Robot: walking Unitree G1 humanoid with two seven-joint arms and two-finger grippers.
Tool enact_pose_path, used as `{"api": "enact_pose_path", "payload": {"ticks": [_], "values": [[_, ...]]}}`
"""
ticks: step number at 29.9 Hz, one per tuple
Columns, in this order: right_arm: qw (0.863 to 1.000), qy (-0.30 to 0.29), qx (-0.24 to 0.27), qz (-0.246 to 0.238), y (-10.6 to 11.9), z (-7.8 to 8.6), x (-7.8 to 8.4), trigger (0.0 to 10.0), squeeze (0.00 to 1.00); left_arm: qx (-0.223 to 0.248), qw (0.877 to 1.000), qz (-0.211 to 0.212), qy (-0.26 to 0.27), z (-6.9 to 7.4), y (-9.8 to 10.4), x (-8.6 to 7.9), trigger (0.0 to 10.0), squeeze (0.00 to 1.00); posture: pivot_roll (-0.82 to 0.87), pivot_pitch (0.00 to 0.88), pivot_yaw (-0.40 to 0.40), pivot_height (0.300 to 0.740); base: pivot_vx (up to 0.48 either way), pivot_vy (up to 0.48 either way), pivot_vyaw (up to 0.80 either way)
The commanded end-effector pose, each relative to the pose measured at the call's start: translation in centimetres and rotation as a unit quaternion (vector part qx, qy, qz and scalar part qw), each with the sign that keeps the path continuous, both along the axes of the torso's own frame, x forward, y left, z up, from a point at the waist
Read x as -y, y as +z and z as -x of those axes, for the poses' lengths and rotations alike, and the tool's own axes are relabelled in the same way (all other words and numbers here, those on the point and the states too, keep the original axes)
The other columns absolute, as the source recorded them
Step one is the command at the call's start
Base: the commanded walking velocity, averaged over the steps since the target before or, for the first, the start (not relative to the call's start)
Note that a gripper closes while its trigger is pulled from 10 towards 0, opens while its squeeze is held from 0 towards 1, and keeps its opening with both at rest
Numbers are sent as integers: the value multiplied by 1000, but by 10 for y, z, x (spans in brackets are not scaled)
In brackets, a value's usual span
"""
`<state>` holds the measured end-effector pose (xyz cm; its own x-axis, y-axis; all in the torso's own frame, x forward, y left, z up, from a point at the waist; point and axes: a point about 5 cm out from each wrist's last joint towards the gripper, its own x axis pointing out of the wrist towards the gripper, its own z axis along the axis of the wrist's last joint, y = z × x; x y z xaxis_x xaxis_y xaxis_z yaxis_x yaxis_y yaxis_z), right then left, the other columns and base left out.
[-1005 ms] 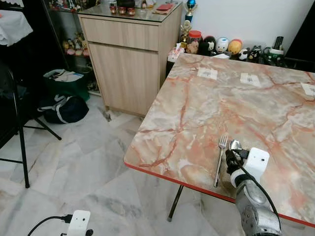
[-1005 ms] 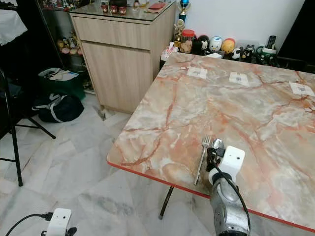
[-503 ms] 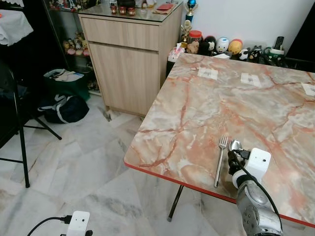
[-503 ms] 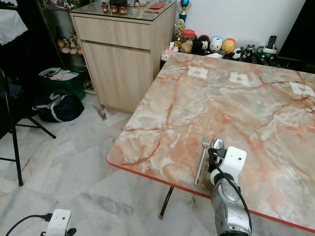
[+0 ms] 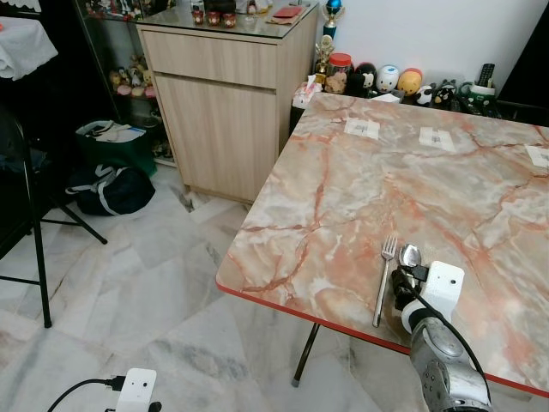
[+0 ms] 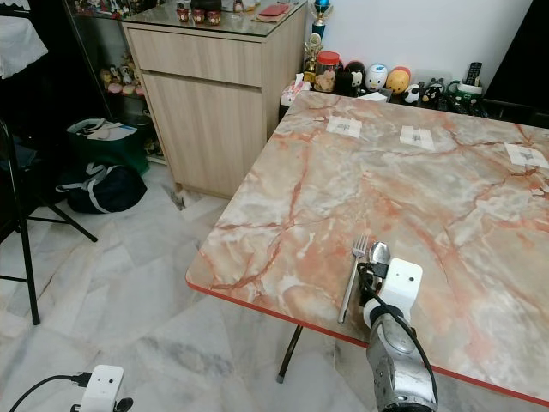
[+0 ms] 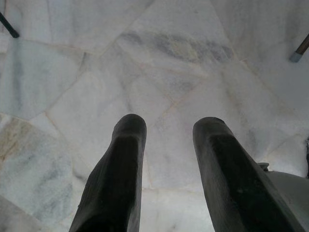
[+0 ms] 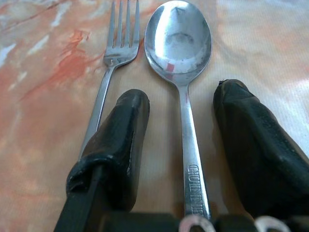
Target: Setting the table
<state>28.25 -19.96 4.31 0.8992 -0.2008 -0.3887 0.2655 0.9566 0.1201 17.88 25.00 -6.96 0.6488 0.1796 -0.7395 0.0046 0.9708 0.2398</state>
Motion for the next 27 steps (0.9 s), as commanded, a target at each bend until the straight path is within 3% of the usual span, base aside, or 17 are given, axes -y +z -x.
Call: {"api": "enact_pose_path", "payload": {"ticks": [1,2,3,6,8,12,27], "values": [[999,0,-51,-3,-18,9,0,9294,0,-1,1000,2,1,2,-1,0,10000,0,136,5,-25,740,0,0,0],[999,0,-51,-3,-18,9,0,9294,0,-1,1000,2,1,2,-1,0,10000,0,136,5,-25,740,0,0,0],[999,4,-54,-5,-19,10,-1,667,0,-1,1000,4,1,2,-1,0,10000,0,136,5,-25,740,0,0,0],[998,10,-65,1,-21,12,-2,980,0,-2,1000,7,0,1,-1,1,10000,0,136,5,-25,740,0,0,0],[998,9,-65,-1,-22,12,-2,353,0,-1,1000,7,1,1,-1,2,10000,0,136,5,-25,740,0,0,0],[998,15,-64,-4,-22,12,-3,0,0,-4,1000,10,-2,1,-2,4,10000,0,138,7,-28,740,0,0,0],[997,17,-70,-3,-24,13,-4,0,0,-8,1000,15,-7,1,-4,11,10000,0,137,7,-27,740,0,0,0]]}}
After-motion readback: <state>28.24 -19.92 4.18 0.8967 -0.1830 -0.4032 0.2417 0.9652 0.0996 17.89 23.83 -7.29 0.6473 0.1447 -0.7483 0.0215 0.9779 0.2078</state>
